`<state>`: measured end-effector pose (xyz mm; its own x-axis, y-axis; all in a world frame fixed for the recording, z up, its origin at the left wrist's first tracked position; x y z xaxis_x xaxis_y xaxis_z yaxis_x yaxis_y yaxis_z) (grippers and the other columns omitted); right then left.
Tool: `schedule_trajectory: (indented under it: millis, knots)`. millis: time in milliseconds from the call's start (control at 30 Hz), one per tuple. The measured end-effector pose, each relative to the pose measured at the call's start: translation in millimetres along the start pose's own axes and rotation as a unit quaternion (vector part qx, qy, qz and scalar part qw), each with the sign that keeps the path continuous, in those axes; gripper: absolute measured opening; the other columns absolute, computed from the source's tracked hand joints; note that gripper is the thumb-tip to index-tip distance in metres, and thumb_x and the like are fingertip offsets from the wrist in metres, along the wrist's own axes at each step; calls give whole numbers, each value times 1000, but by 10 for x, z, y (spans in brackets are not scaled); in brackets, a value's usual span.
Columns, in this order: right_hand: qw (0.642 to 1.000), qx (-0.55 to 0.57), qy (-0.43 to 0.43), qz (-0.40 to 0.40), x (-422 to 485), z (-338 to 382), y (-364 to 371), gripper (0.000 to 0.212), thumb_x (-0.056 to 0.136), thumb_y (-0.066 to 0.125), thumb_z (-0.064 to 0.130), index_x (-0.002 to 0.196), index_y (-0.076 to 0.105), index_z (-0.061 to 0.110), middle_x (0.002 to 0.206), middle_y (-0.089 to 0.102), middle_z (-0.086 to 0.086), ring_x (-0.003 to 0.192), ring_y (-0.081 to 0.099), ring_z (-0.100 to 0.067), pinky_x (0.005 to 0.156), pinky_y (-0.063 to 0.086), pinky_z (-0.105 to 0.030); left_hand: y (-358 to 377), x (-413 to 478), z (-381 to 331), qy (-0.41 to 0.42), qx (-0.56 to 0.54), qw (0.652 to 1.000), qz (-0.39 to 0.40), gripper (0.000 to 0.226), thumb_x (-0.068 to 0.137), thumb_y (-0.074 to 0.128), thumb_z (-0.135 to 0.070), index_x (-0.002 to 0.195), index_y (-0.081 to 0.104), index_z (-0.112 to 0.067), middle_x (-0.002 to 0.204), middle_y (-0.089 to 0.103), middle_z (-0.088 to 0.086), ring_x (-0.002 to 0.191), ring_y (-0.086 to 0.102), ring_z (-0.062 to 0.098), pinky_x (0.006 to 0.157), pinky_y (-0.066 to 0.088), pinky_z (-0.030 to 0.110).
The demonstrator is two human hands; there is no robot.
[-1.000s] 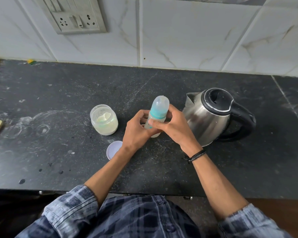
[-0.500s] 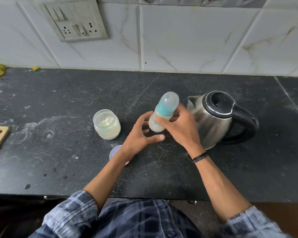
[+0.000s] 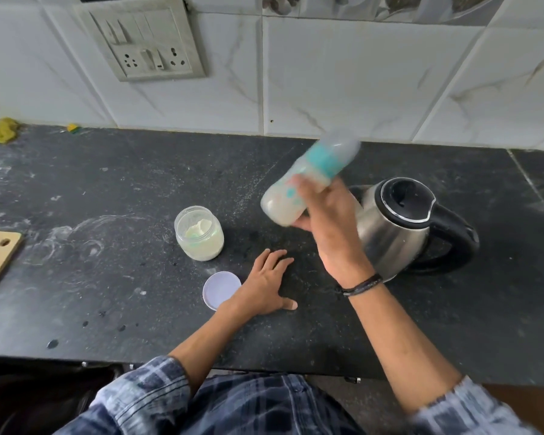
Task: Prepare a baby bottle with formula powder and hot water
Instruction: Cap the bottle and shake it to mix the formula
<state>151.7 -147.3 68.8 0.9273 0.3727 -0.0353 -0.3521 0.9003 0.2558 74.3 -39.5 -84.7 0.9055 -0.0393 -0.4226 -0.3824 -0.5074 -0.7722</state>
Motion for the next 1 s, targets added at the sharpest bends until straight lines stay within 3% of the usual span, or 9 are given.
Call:
schedule_trajectory:
  millis: [67, 167, 267, 467, 567, 700, 800, 900, 1000]
  knots:
    - [996, -71, 21, 51, -18, -118, 16, 29, 90, 78, 16, 116, 65, 18, 105, 77, -1, 104, 74, -21, 80, 64, -49, 8, 0, 9, 1, -4, 1000, 4, 105, 86, 76, -50, 163, 10, -24, 170, -3, -6, 156, -18, 25, 128, 3, 47]
    - [999, -24, -23, -7, -14, -137, 20, 32, 86, 83, 17, 114, 68, 20, 106, 77, -1, 104, 73, -20, 88, 62, -52, 4, 19, 46, 9, -6, 1000, 2, 104, 86, 75, -51, 163, 10, -25, 170, -3, -8, 156, -18, 24, 128, 6, 49]
    - [999, -32, 12, -3, 28, -195, -2, 30, 86, 83, 15, 112, 70, 20, 103, 76, -1, 108, 72, -25, 89, 62, -52, 24, 12, 44, 8, -5, 1000, 2, 102, 87, 72, -55, 163, 11, -25, 170, -3, -8, 156, -18, 24, 128, 5, 49]
    - [998, 12, -22, -58, 82, -108, -16, 20, 92, 76, 18, 109, 67, 23, 98, 77, 8, 103, 73, -14, 81, 64, -45, -42, 34, 28, 5, -13, 1000, 7, 95, 91, 65, -60, 163, 15, -24, 170, 2, -7, 157, -13, 24, 128, 8, 48]
    - [995, -98, -6, -9, 82, -169, 21, 20, 88, 81, 22, 104, 69, 25, 94, 77, 7, 99, 74, -17, 81, 64, -47, -38, 40, 21, 4, 0, 1000, -1, 91, 92, 65, -57, 162, 18, -22, 169, 6, -5, 157, -9, 27, 128, 12, 48]
    - [993, 49, -20, -110, 73, -133, 73, 25, 98, 70, 23, 120, 63, 14, 108, 74, 0, 107, 73, -22, 79, 64, -51, -70, 52, 26, 6, -3, 1000, -8, 86, 94, 64, -54, 162, 21, -23, 169, 9, -6, 157, -6, 27, 127, 13, 46]
    - [997, -58, 17, -46, 93, -202, 87, 18, 94, 74, 31, 109, 68, 22, 97, 76, 8, 101, 74, -21, 81, 60, -63, -48, 49, 17, 6, 4, 1000, -11, 86, 94, 63, -53, 162, 21, -23, 168, 10, -5, 156, -5, 28, 126, 14, 46]
    - [995, -5, -11, -97, 70, -177, 86, 32, 91, 73, 37, 117, 67, 20, 102, 76, 8, 102, 73, -18, 80, 62, -58, -59, 56, 21, 7, 10, 1000, -11, 85, 95, 62, -54, 162, 21, -23, 168, 10, -6, 156, -5, 28, 127, 14, 46]
    - [993, 63, 4, -99, 105, -84, 68, 34, 100, 66, 25, 130, 60, 11, 114, 72, -2, 110, 72, -21, 80, 64, -49, -63, 53, 15, 6, 6, 1000, -9, 84, 96, 61, -54, 162, 20, -24, 168, 9, -6, 156, -4, 28, 127, 14, 47]
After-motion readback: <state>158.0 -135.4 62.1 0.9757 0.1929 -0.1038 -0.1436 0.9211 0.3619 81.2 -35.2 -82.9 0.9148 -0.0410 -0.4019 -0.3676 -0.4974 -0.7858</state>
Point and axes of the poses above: each hand's wrist, its own x-axis towards the middle knuckle, its own y-axis out of the palm, z = x × y, the point moved 1 cm from there along x, towards the middle knuckle
